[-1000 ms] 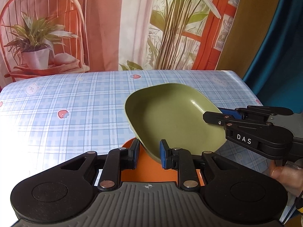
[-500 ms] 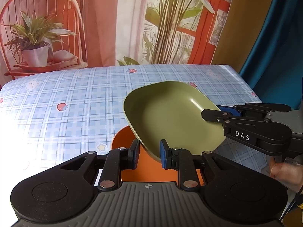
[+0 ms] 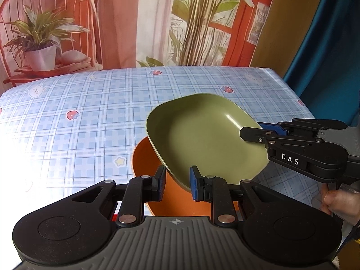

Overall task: Organize plates and bowls
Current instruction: 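Lift the green plate and lower it into the orange dish with the left gripper, then open the left gripper and move it to the red bowl stack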

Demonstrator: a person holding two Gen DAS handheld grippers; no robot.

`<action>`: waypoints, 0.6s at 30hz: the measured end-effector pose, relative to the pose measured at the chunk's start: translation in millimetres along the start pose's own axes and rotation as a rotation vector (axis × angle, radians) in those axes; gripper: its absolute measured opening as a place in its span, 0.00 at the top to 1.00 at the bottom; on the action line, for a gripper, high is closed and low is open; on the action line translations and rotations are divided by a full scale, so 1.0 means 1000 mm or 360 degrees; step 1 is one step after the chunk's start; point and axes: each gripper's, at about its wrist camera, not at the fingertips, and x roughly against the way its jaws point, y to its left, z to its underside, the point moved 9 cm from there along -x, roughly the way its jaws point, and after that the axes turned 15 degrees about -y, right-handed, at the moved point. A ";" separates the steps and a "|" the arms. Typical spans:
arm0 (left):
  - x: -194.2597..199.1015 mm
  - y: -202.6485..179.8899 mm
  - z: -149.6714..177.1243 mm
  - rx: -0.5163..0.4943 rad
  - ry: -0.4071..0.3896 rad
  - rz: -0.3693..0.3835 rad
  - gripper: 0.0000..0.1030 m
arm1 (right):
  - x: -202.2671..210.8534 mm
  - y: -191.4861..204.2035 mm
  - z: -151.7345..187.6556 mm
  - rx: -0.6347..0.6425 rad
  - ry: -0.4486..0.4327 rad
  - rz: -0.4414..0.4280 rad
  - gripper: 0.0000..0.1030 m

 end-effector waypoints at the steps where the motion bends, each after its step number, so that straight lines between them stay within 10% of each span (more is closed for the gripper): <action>1: 0.000 0.001 0.001 0.0000 0.0006 -0.0001 0.77 | -0.001 0.001 0.001 0.0001 0.0007 -0.0002 0.87; 18: 0.010 0.010 0.015 -0.0047 0.0083 -0.0034 0.77 | -0.001 0.025 0.033 0.0066 0.0110 -0.0062 0.86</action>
